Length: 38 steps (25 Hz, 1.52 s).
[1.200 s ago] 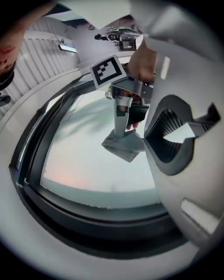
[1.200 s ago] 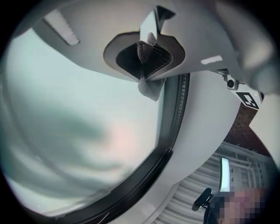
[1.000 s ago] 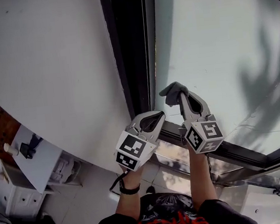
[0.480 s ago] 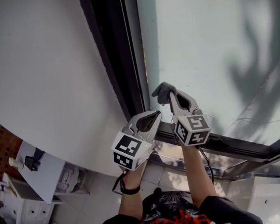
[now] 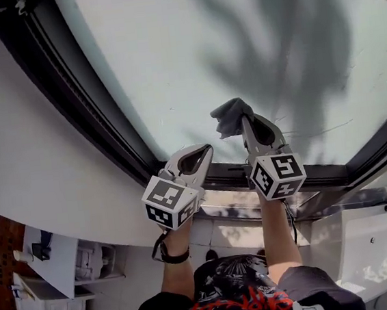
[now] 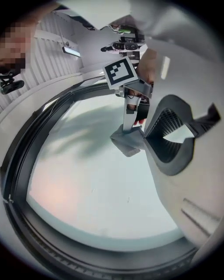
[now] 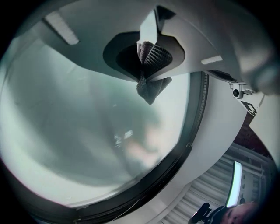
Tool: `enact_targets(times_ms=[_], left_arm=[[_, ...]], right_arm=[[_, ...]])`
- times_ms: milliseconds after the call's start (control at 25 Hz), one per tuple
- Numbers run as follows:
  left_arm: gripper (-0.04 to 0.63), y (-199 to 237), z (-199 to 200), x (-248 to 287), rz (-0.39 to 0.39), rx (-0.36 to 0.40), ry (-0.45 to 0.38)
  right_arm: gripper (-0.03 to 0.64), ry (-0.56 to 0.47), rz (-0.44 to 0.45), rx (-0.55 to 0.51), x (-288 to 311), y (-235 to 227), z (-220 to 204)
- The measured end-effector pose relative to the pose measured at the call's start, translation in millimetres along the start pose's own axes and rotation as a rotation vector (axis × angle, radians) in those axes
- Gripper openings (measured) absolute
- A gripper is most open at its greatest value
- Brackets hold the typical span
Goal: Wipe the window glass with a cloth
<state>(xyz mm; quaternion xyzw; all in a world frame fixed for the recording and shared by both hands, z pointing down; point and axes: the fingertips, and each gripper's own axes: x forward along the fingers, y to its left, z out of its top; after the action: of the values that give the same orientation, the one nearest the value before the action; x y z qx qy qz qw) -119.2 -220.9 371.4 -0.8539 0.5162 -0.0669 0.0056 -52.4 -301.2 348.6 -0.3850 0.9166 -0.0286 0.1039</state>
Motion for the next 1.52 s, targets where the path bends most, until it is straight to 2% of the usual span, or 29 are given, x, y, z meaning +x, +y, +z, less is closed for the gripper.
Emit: enact_targets(times_ms=[240, 440, 560, 680, 800, 960, 1080, 1280, 1440, 1520], left_arm=[[-0.014, -102, 10, 80, -0.102, 0.049, 0.011], [-0.012, -178, 17, 138, -0.184, 0.039, 0.01], [-0.012, -206, 18, 160, -0.217, 0.029, 0.015], [-0.012, -223, 22, 178, -0.25, 0.012, 0.004], [-0.013, -230, 25, 188, -0.267, -0.001, -0.005], [-0.012, -232, 25, 192, -0.291, 0.0, -0.01], [-0.012, -214, 23, 183, -0.283, 0.002, -0.009], [-0.012, -154, 17, 139, -0.227, -0.001, -0.014], [-0.014, -81, -2, 86, -0.139, -0.035, 0.001], [-0.014, -42, -14, 54, -0.09, -0.058, 0.001]], right_arm=[[0.023, -0.047, -0.164, -0.012, -93, -130, 37], [0.025, -0.054, -0.281, -0.004, -162, -231, 54], [0.025, -0.055, -0.34, 0.005, -193, -276, 61], [0.025, -0.048, -0.446, -0.003, -226, -317, 70], [0.023, -0.022, -0.497, -0.017, -239, -333, 69], [0.023, -0.045, -0.486, -0.001, -233, -326, 69], [0.023, -0.067, -0.429, 0.0, -211, -297, 70], [0.023, -0.066, -0.247, -0.015, -139, -194, 57], [0.023, -0.019, -0.068, -0.014, -64, -94, 22], [0.023, 0.01, -0.016, -0.018, -32, -48, 6]])
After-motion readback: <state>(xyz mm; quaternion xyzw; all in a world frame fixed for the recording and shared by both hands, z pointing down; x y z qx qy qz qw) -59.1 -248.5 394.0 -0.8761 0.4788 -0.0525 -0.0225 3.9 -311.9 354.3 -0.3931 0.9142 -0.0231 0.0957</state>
